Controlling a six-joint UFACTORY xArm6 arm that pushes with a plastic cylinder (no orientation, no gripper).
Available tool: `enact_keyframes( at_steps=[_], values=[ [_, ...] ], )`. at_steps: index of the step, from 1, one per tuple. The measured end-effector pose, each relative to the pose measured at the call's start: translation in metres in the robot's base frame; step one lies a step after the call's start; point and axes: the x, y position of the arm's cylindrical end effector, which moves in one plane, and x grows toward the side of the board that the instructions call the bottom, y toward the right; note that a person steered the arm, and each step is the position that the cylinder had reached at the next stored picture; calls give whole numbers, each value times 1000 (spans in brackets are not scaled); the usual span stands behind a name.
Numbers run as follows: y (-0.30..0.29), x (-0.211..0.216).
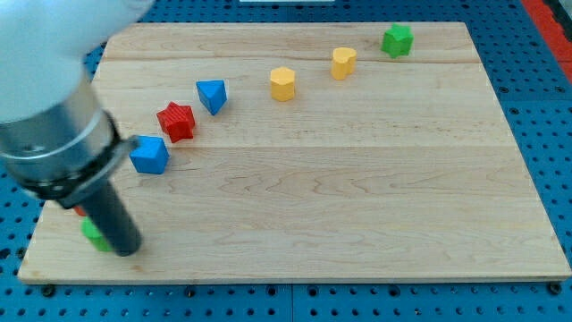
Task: Slightly separate the red circle and green circle
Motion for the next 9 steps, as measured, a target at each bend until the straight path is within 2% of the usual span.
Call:
enact_keyframes(
  at_steps=[1, 3, 4, 5, 7, 8, 9],
  values=[
    [-58, 0],
    [-73, -14],
    [-54, 2],
    [-109, 16],
    [-110, -17],
    [-105, -57],
    [-94, -61]
  ],
)
